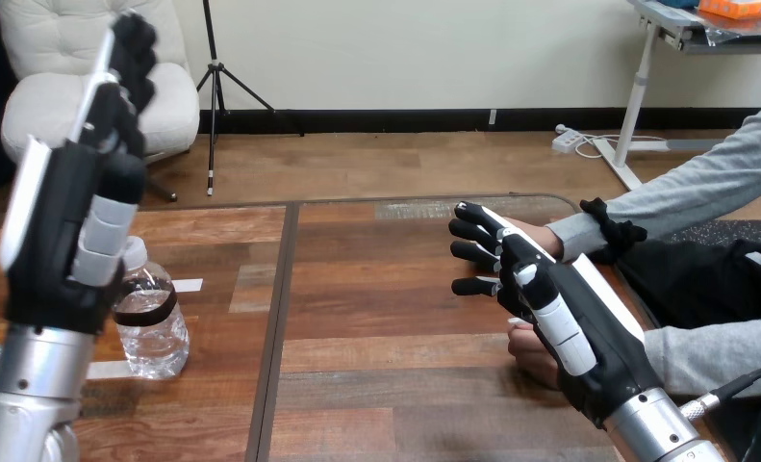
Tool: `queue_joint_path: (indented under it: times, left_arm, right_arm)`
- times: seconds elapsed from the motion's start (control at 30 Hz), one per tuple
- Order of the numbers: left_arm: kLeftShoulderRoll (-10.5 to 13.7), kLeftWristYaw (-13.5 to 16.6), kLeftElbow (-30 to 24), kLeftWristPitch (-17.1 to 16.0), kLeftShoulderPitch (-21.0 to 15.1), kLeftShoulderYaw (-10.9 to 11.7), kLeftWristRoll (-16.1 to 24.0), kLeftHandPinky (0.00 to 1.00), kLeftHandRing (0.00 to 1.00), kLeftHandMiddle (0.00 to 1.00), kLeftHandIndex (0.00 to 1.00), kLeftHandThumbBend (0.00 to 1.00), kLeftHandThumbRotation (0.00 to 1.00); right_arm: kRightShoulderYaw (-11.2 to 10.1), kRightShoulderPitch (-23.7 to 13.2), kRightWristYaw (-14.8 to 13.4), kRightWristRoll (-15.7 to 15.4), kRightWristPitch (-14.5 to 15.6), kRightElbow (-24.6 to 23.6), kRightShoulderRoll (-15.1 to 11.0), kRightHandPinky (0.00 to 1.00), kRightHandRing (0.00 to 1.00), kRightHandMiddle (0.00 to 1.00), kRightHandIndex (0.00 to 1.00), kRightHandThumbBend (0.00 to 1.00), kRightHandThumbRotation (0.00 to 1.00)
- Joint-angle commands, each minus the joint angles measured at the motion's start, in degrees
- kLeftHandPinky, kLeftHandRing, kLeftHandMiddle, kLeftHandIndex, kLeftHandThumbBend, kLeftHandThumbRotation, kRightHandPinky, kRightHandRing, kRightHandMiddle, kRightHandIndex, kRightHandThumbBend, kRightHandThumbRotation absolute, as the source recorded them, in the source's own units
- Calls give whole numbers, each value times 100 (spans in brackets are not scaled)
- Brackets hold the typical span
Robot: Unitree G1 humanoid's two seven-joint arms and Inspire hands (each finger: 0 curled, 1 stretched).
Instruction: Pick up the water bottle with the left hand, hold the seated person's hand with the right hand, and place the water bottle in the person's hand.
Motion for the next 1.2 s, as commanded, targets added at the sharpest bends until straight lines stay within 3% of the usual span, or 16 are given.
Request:
queue_joint_path:
  times: [0.0, 0.27, 0.67, 0.93, 1.17]
  left_arm:
    - [150, 166, -17, -276, -393, 155, 151, 100, 100, 100, 100, 100, 100]
    - [271, 334, -24, -358, -393, 293, 286, 100, 100, 100, 100, 100, 100]
    - [402, 484, -177, -102, -282, 533, 227, 100, 100, 100, 100, 100, 100]
    - [449, 753, -216, -5, -218, 753, 445, 100, 100, 100, 100, 100, 100]
    - [568, 870, -36, -113, -100, 934, 657, 100, 100, 100, 100, 100, 100]
  right_arm:
    - [20, -250, 14, -3, -25, -349, -31, 78, 91, 93, 93, 98, 100]
    - [11, -230, 18, 19, 2, -354, -32, 78, 91, 93, 94, 98, 100]
    - [1, -206, 12, 54, -27, -349, -26, 78, 91, 93, 94, 97, 100]
    - [7, -213, 34, 57, -36, -343, -40, 78, 91, 93, 94, 96, 100]
    - [7, -219, 37, 42, -51, -337, -38, 78, 91, 93, 94, 96, 100]
